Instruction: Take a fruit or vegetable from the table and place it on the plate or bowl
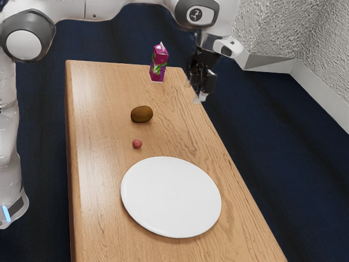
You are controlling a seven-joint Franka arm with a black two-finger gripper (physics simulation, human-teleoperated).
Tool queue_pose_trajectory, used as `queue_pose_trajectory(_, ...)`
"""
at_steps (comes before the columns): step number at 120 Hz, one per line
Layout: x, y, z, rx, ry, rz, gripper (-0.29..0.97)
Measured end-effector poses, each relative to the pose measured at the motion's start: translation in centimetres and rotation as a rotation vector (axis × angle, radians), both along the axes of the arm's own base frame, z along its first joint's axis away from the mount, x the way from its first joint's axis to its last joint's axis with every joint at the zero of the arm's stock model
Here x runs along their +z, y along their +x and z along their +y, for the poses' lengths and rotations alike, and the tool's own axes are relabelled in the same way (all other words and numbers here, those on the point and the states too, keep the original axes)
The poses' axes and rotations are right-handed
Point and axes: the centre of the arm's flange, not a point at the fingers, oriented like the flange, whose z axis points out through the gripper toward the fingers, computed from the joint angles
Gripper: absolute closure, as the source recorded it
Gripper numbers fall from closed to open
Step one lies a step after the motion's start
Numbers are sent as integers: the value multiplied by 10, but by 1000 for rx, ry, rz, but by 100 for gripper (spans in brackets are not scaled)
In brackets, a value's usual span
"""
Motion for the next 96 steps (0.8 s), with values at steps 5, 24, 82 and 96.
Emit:
queue_pose_trajectory(5,26,24,8,15,-6,-64,0)
queue_pose_trajectory(24,43,37,39,62,-15,-92,0)
queue_pose_trajectory(82,19,46,56,73,-12,-31,0)
queue_pose_trajectory(96,-9,55,85,121,4,19,0)
